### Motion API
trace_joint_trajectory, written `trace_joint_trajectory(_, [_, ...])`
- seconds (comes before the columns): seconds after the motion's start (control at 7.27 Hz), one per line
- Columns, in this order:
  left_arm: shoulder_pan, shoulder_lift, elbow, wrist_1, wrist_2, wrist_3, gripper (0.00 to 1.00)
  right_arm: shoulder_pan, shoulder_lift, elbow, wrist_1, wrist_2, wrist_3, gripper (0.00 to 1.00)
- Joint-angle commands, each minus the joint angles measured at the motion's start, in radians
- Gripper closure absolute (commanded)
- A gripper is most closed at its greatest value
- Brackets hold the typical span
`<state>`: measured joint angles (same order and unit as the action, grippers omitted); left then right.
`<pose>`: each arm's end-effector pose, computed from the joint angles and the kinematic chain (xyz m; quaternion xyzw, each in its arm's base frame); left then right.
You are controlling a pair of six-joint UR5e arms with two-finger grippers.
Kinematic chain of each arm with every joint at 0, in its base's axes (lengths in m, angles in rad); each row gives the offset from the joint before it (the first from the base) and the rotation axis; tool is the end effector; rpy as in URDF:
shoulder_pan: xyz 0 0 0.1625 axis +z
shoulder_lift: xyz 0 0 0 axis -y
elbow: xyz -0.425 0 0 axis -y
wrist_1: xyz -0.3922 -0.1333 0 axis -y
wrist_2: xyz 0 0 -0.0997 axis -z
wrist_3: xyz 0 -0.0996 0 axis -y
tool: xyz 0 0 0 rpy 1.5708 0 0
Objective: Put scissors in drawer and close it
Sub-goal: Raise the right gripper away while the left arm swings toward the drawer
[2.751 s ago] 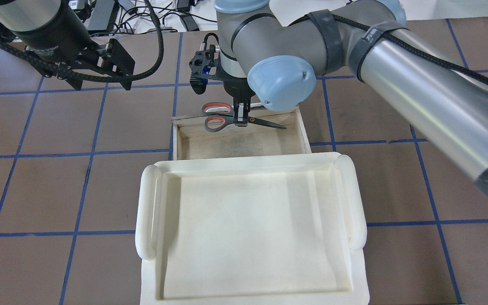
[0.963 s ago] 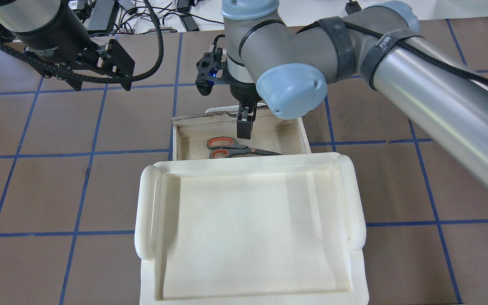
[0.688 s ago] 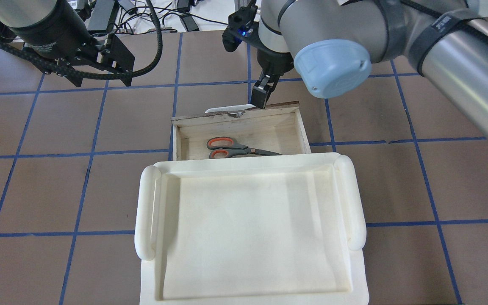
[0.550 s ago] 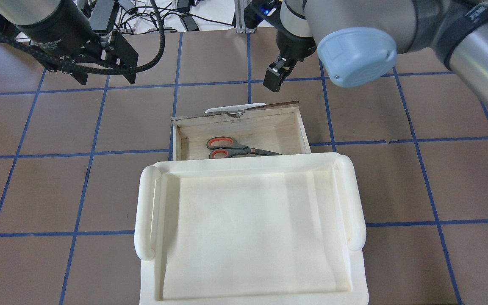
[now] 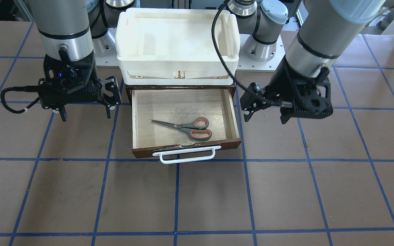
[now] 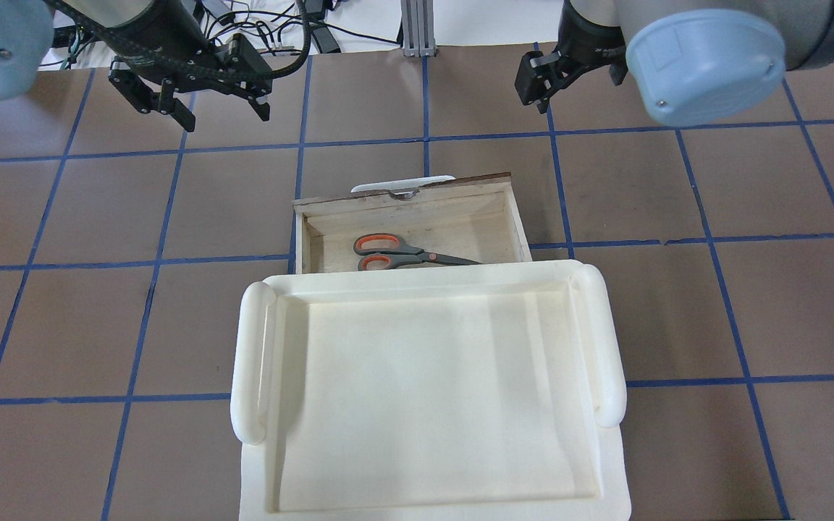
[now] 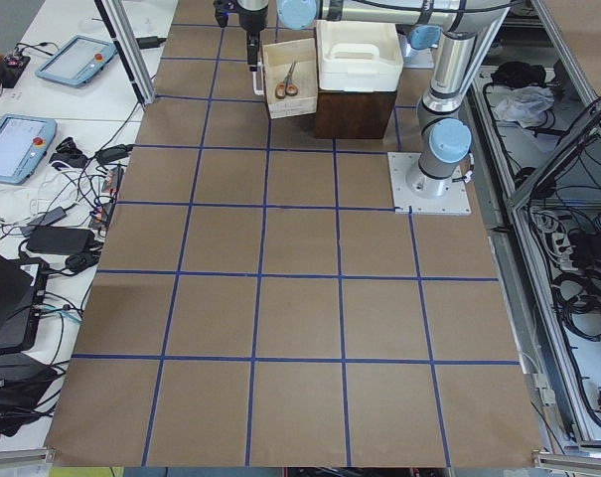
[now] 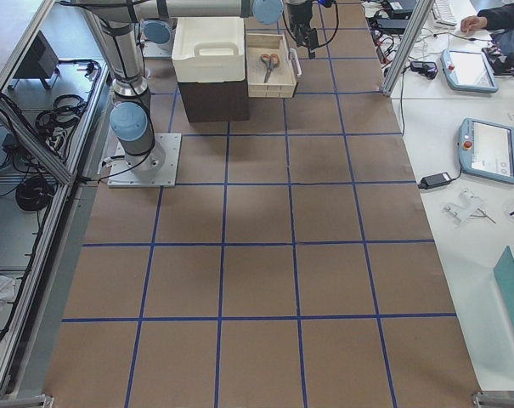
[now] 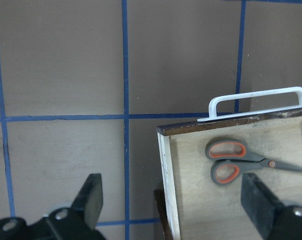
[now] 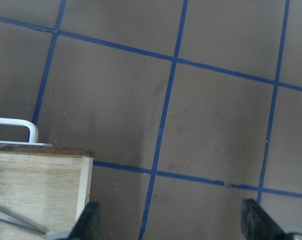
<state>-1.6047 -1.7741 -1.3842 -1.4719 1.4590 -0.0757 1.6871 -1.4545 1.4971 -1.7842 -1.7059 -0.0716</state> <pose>-0.1642 -0.5802 0.4817 0.0186 -0.9974 0.0379 0.0580 0.1836 -0.5385 0.4876 0.0875 -0.9902 0.0866 0.0653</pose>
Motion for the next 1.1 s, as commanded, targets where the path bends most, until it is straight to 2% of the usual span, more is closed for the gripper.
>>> trace_joint_trajectory(0.0, [-0.098,-0.141,0.028,0.111,0.059,-0.078,0.00,-0.065,-0.023,0.002,0.151,0.020,0.027,0.00])
trace_joint_trajectory(0.14, [-0.116,-0.189,0.045,0.114,0.058,-0.094,0.00,-0.123,-0.020,0.002,0.192,0.087,0.016,0.00])
trace_joint_trajectory(0.28, [-0.126,-0.241,0.078,0.116,0.049,-0.131,0.00,-0.156,-0.027,0.002,0.184,0.171,0.016,0.00])
trace_joint_trajectory(0.55, [-0.158,-0.361,0.097,0.247,0.027,-0.220,0.00,-0.170,-0.029,0.006,0.186,0.163,0.021,0.00])
trace_joint_trajectory(0.96, [-0.185,-0.436,0.123,0.252,0.029,-0.259,0.00,-0.188,-0.032,0.009,0.152,0.161,0.032,0.00])
